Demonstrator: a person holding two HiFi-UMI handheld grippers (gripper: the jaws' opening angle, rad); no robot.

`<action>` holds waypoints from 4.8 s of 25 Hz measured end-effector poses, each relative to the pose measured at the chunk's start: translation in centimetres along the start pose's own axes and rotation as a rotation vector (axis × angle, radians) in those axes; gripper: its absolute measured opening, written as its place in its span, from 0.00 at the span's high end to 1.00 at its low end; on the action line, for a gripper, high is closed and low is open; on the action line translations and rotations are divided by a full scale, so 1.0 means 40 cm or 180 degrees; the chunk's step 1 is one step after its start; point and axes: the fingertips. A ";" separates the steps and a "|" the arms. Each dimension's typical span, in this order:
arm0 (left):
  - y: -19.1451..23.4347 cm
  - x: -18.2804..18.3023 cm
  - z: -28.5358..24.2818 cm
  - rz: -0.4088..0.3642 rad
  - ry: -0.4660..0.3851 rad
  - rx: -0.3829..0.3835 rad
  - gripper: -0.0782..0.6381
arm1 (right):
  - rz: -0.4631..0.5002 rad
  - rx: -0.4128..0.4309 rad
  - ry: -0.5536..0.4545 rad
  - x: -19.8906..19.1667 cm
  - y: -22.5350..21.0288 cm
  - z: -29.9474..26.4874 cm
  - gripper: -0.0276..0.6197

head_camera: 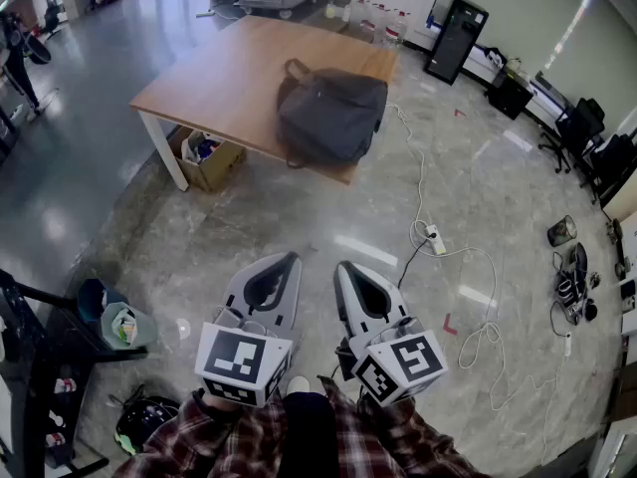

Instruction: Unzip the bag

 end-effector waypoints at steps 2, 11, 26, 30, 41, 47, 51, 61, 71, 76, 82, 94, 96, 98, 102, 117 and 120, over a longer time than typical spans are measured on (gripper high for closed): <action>0.050 0.019 -0.054 -0.0060 0.0012 -0.0075 0.88 | -0.0015 -0.0024 -0.0037 0.015 -0.018 -0.080 0.94; 0.343 0.125 -0.290 -0.0190 -0.0017 -0.0381 0.88 | -0.0012 -0.0316 -0.0267 0.116 -0.101 -0.444 0.94; 0.622 0.114 -0.603 0.0019 0.0231 -0.0626 0.88 | -0.0144 -0.0793 0.0022 0.099 -0.310 -0.784 0.94; 0.680 0.130 -0.745 0.0017 0.0262 -0.0574 0.88 | -0.0187 -0.0858 0.0028 0.126 -0.451 -0.887 0.94; 0.788 0.247 -1.147 -0.0112 0.0223 -0.0425 0.88 | -0.0197 -0.0682 0.0040 0.250 -0.771 -1.165 0.94; 0.779 0.266 -1.250 -0.0133 0.0318 -0.0464 0.88 | -0.0227 -0.0792 0.0165 0.262 -0.889 -1.199 0.94; 0.760 0.235 -1.305 -0.0175 0.0486 -0.0576 0.88 | -0.0192 -0.0944 0.0392 0.219 -0.950 -1.204 0.94; 0.628 -0.026 -1.473 -0.0405 0.1377 -0.1285 0.88 | -0.0054 -0.1576 0.1418 -0.014 -1.106 -1.127 0.94; 0.585 -0.372 -1.563 -0.0857 0.2281 -0.1760 0.88 | -0.0065 -0.1694 0.2084 -0.258 -1.174 -1.125 0.94; 0.637 -0.421 -1.604 -0.0623 0.2315 -0.1671 0.88 | -0.0002 -0.1554 0.2021 -0.290 -1.200 -1.177 0.94; 0.726 -0.428 -1.658 -0.0512 0.2308 -0.1444 0.88 | 0.0025 -0.1339 0.1910 -0.302 -1.219 -1.290 0.94; 0.909 -0.394 -1.701 -0.0316 0.2342 -0.1147 0.88 | -0.0153 -0.0760 0.1698 -0.277 -1.190 -1.479 0.94; 0.916 -0.395 -1.703 -0.0282 0.2314 -0.1174 0.88 | -0.0260 -0.0586 0.1622 -0.262 -1.193 -1.472 0.94; 0.916 -0.398 -1.701 -0.0261 0.2294 -0.1204 0.88 | -0.0201 -0.0568 0.1576 -0.238 -1.224 -1.447 0.94; 0.920 -0.397 -1.696 -0.0208 0.2278 -0.1243 0.88 | 0.0313 -0.0527 0.1992 -0.253 -1.323 -1.423 0.94; 0.914 -0.399 -1.697 -0.0200 0.2294 -0.1277 0.88 | 0.2722 0.1228 0.3065 -0.360 -1.324 -1.501 0.85; 0.916 -0.402 -1.703 -0.0197 0.2300 -0.1280 0.88 | 0.2734 0.1450 0.3207 -0.374 -1.328 -1.509 0.86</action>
Point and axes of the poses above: the fingertips, and each gripper's own axes: z backward along the fingers, y to its left, x out of its top, and after that the axes turned 3 degrees about -x, right-handed
